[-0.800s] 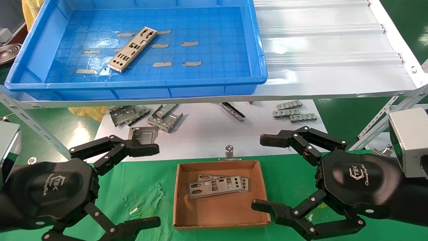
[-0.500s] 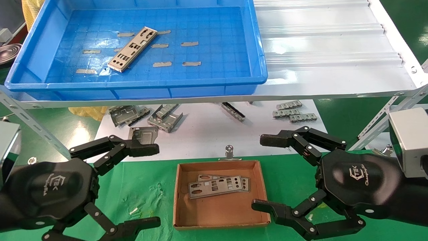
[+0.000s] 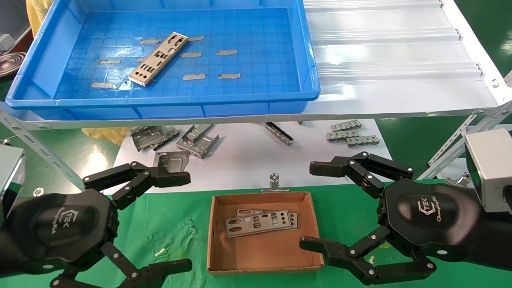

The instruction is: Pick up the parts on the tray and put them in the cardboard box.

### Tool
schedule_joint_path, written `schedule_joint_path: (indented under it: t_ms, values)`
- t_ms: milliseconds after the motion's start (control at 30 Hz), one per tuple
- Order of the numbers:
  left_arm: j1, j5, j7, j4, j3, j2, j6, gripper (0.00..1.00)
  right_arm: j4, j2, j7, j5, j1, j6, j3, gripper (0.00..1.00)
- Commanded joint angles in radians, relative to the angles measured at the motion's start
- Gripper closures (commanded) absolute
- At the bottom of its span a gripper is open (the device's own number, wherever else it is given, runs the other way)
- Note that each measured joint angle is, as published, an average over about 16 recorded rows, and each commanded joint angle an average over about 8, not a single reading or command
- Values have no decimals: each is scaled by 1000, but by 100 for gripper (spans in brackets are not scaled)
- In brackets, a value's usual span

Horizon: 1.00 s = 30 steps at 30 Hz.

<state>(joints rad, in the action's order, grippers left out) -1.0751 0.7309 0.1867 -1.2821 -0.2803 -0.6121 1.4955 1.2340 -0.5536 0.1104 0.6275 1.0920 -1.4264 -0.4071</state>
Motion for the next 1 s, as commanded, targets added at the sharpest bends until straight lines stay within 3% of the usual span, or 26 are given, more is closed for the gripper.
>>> schedule_joint_path:
  t_ms: [33, 1000]
  values:
    - [0, 0, 0, 0, 0, 0, 0, 0, 0, 0, 0, 0, 0, 0, 0, 100]
    - [0, 0, 0, 0, 0, 0, 0, 0, 0, 0, 0, 0, 0, 0, 0, 100]
